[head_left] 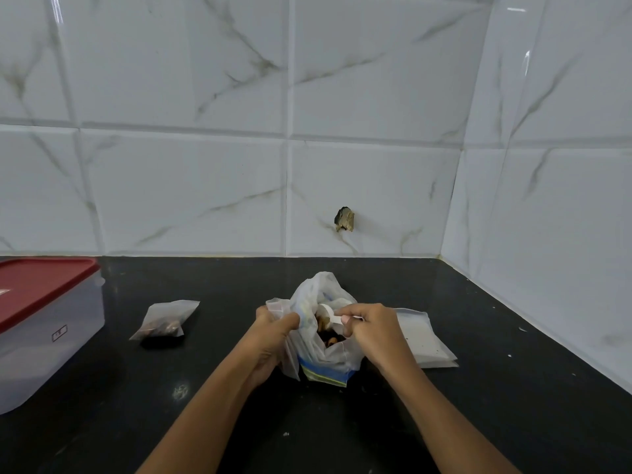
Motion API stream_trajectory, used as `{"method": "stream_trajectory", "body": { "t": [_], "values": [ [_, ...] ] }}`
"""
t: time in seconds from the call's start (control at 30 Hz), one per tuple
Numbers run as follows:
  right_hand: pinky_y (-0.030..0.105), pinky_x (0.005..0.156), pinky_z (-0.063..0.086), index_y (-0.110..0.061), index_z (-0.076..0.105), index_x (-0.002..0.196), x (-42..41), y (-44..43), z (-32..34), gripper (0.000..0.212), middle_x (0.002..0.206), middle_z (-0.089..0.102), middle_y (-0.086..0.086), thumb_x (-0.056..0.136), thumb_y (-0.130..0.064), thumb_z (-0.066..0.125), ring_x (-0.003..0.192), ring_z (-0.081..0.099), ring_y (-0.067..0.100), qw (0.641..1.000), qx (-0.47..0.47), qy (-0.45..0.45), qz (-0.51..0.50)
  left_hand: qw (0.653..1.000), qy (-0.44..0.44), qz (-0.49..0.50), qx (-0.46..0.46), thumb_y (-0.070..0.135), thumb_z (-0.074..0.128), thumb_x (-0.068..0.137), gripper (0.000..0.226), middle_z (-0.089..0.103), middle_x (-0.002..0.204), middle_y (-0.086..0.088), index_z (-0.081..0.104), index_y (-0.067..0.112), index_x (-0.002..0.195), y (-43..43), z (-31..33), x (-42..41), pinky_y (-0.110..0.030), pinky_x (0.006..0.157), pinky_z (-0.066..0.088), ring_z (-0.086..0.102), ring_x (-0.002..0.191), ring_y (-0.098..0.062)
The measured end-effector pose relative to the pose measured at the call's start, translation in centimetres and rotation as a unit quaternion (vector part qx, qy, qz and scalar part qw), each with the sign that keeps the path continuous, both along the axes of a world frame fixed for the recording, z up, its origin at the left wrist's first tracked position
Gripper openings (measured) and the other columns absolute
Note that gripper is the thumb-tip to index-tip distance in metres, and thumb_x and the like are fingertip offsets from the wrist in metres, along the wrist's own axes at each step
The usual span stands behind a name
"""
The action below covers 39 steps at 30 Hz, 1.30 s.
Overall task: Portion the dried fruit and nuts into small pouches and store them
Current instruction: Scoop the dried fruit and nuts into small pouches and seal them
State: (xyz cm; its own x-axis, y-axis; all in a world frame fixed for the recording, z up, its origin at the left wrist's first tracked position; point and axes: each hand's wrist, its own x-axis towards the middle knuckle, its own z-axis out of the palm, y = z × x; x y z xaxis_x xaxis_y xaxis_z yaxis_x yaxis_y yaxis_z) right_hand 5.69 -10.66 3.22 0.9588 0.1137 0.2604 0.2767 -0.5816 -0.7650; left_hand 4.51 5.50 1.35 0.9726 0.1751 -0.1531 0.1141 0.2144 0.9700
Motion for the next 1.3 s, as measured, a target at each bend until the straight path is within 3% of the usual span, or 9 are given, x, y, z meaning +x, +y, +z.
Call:
{"method": "stream_trajectory", "body": {
  "t": [0.1,0.27,0.4,0.63,0.8,0.93,1.1,1.2,1.3],
  "values": [
    [0.028,0.089,0.046,-0.020,0.071,0.107,0.1,0.3,-0.3,0.028,0.108,0.064,0.011,0.092,-0.012,0.049,0.104,0.057,0.023,0.999,-0.028,0.014,-0.003,1.000,-0.011,-0.002,0.001,0.000,0.053,0.086,0.052,0.055,0.109,-0.011,0.031,0.010,0.132,-0.3,0.5,-0.5,-0.034,0.069,0.049,0.057,0.096,-0.025],
    [0.009,0.061,0.040,-0.008,0.073,0.098,-0.1,-0.2,0.2,0.025,0.062,0.057,-0.002,0.089,-0.002,0.051,0.070,0.054,0.012,0.993,0.098,0.058,0.017,0.999,-0.027,-0.014,-0.020,-0.001,0.052,0.087,0.041,0.054,0.101,-0.006,0.034,0.016,0.120,-0.3,1.0,-1.0,-0.031,0.066,0.048,0.057,0.090,-0.021],
    [0.019,0.072,0.040,-0.013,0.071,0.105,-0.1,0.0,-0.2,0.028,0.063,0.052,-0.010,0.092,-0.005,0.048,0.080,0.054,0.014,0.995,0.063,0.069,0.028,0.998,-0.049,-0.019,-0.023,0.001,0.052,0.089,0.039,0.055,0.108,-0.010,0.035,0.018,0.120,-0.7,1.2,-1.2,-0.034,0.071,0.051,0.059,0.093,-0.023],
    [0.006,0.044,0.033,0.000,0.070,0.097,-0.3,-0.6,0.3,0.025,0.054,0.046,0.000,0.091,0.000,0.046,0.045,0.042,0.002,0.957,0.244,0.156,0.012,0.997,-0.064,-0.023,0.029,0.007,0.054,0.090,0.041,0.054,0.111,-0.005,0.035,0.018,0.124,-0.9,1.2,-1.1,-0.030,0.073,0.051,0.057,0.098,-0.019],
    [0.016,0.053,0.031,-0.002,0.066,0.090,-0.2,0.0,0.8,0.021,0.057,0.044,0.002,0.094,-0.006,0.045,0.051,0.039,0.007,0.964,0.178,0.198,0.011,0.998,-0.043,-0.022,0.033,0.017,0.060,0.088,0.044,0.053,0.108,-0.002,0.034,0.019,0.123,-0.8,1.1,-1.1,-0.032,0.079,0.050,0.056,0.098,-0.018],
    [0.015,0.045,0.031,-0.007,0.065,0.079,-0.6,-0.7,1.1,0.024,0.058,0.046,0.002,0.092,-0.004,0.045,0.049,0.039,0.007,0.947,0.258,0.191,-0.013,0.995,-0.041,0.002,0.092,0.033,0.069,0.080,0.055,0.049,0.123,-0.003,0.033,0.023,0.120,-0.4,1.4,-1.1,-0.039,0.094,0.046,0.051,0.110,-0.020],
    [0.018,0.046,0.030,0.008,0.065,0.104,0.0,-1.3,1.7,0.026,0.060,0.043,0.003,0.092,-0.004,0.046,0.051,0.035,0.010,0.936,0.279,0.211,-0.045,0.954,-0.123,0.093,0.257,0.033,0.075,0.073,0.070,0.042,0.128,-0.003,0.035,0.016,0.128,-0.1,2.9,-1.5,-0.033,0.088,0.042,0.043,0.112,-0.017],
    [0.022,0.051,0.026,0.014,0.059,0.111,0.3,-1.5,1.7,0.034,0.062,0.039,0.004,0.091,-0.011,0.049,0.054,0.031,0.012,0.938,0.256,0.221,-0.076,0.931,-0.183,0.058,0.311,0.038,0.076,0.067,0.074,0.045,0.117,0.006,0.037,0.018,0.126,-0.4,3.5,-2.1,-0.021,0.083,0.039,0.042,0.105,-0.009],
    [0.014,0.043,0.031,0.015,0.060,0.108,0.1,-2.0,1.9,0.029,0.059,0.044,0.001,0.089,-0.004,0.048,0.049,0.036,0.007,0.935,0.300,0.185,-0.040,0.915,-0.209,0.002,0.345,0.047,0.076,0.056,0.077,0.048,0.111,0.009,0.037,0.026,0.119,-0.9,3.9,-2.4,-0.008,0.068,0.038,0.048,0.093,0.001]
  ]
}}
